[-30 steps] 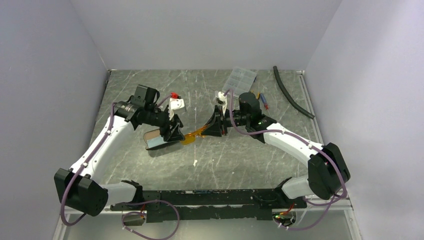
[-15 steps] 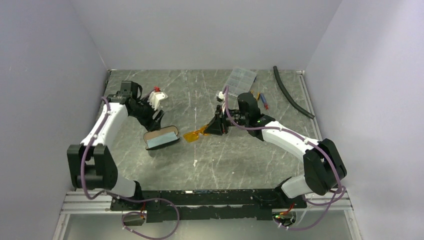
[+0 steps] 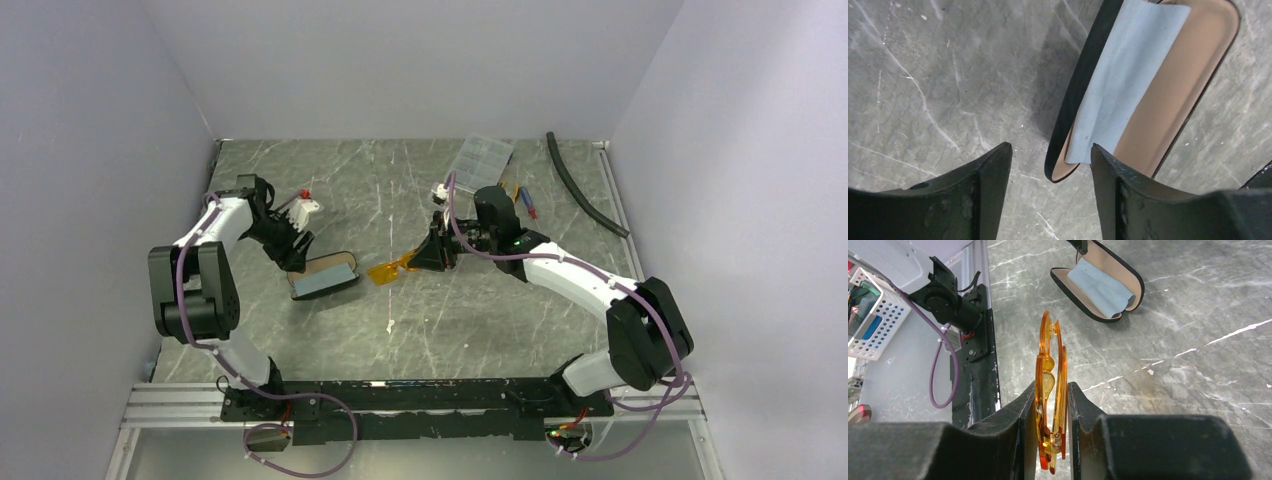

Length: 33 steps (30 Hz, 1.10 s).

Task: Organize the sunglasses
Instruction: Place the sunglasses in the sunglasses case.

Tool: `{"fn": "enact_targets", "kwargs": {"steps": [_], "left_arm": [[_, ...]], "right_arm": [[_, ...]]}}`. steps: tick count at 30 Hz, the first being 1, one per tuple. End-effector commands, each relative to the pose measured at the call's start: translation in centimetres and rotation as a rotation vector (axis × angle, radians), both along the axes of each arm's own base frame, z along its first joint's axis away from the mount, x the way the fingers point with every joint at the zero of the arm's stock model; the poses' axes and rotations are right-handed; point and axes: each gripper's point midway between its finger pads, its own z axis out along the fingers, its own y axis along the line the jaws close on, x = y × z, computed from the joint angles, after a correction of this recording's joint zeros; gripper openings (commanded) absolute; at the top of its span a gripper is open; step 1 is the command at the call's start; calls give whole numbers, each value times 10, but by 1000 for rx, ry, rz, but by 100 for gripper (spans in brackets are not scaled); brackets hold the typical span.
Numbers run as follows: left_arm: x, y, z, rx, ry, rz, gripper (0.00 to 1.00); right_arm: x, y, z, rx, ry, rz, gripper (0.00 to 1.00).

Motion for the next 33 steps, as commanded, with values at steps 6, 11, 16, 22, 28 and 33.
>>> {"fn": "enact_targets", "kwargs": {"steps": [6, 11, 16, 22, 28, 33], "left_arm": [[-4, -5, -9, -78, 54, -28, 41], [-8, -10, -2, -104, 41, -34, 24], [-13, -18, 8, -143, 9, -37, 10], [-10, -28, 25, -141, -119, -15, 3], [15, -62, 46, 92, -507, -75, 3], [28, -91, 69, 185, -737, -87, 3]], "right_arm": [[7, 2, 14, 20, -57, 1, 11], [8, 3, 14, 26, -50, -1, 11], [10, 5, 12, 27, -32, -12, 11], [14, 5, 12, 28, -15, -41, 11], [23, 10, 24, 70, 43, -84, 10], [40, 15, 17, 93, 148, -147, 10]]}}
